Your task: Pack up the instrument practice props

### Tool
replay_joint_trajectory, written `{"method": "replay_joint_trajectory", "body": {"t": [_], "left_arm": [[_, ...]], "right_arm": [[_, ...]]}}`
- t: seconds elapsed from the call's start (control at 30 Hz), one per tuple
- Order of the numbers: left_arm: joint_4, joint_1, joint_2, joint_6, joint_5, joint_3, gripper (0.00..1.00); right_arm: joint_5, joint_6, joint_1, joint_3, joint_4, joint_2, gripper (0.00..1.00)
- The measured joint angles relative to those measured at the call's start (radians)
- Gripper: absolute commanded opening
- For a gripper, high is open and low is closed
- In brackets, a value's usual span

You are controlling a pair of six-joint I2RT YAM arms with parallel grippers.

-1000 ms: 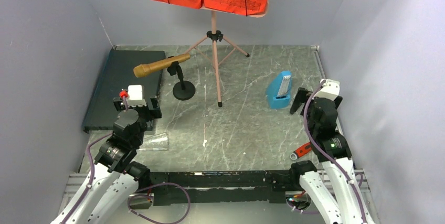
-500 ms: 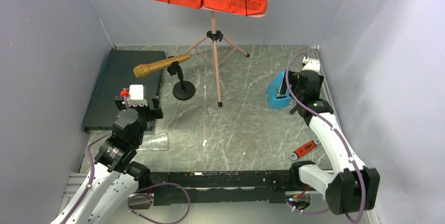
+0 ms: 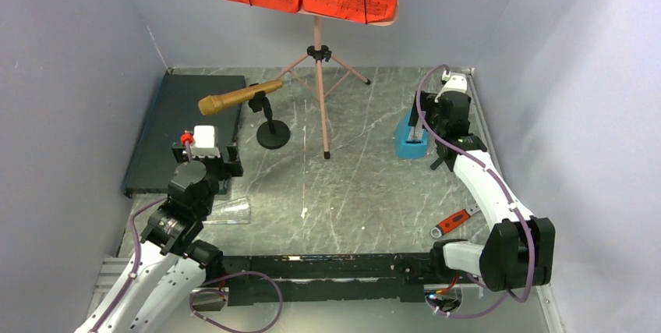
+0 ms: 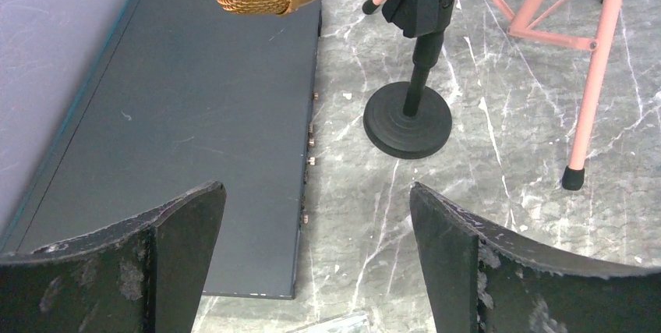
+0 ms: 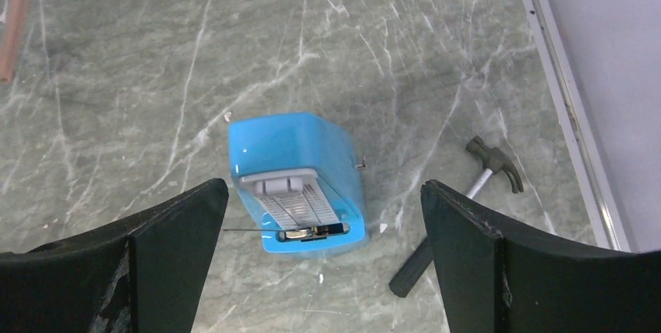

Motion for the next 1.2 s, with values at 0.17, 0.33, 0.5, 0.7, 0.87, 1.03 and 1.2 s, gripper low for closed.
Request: {"method": "replay_joint_trajectory", "body": {"t": [0.17, 0.33, 0.5, 0.7, 0.87, 1.03, 1.2], "left_arm": [[0.000, 0.000, 0.015, 0.004, 0.003, 0.000, 0.94], [0.001, 0.000, 0.032, 0.005, 0.014, 0.000, 0.94], [0.001, 0.000, 0.045, 0.007, 0.022, 0.000, 0.94], [0.001, 0.002, 0.047, 0.007, 0.022, 0.000, 0.94], [0.001, 0.002, 0.047, 0.007, 0.024, 0.000, 0.94], [0.001, 0.002, 0.047, 0.014, 0.032, 0.000, 0.94], [0.002, 0.002, 0.047, 0.019, 0.052, 0.000, 0.94]], "right_arm": [[-0.059, -0.003, -0.003, 0.000, 0.034, 0.003, 1.00], [-0.101, -0.002, -0.004, 0.000, 0.076, 0.037, 1.00], [-0.106, -0.002, -0.004, -0.002, 0.094, 0.078, 0.94], [-0.110, 0.000, -0.004, -0.022, 0.131, 0.092, 0.80], [-0.118, -0.003, -0.004, -0.040, 0.148, 0.111, 0.60], [-0.145, -0.016, -0.005, -0.051, 0.154, 0.106, 0.31], [-0.190, -0.031, 0.003, -0.085, 0.134, 0.052, 0.16]]}}
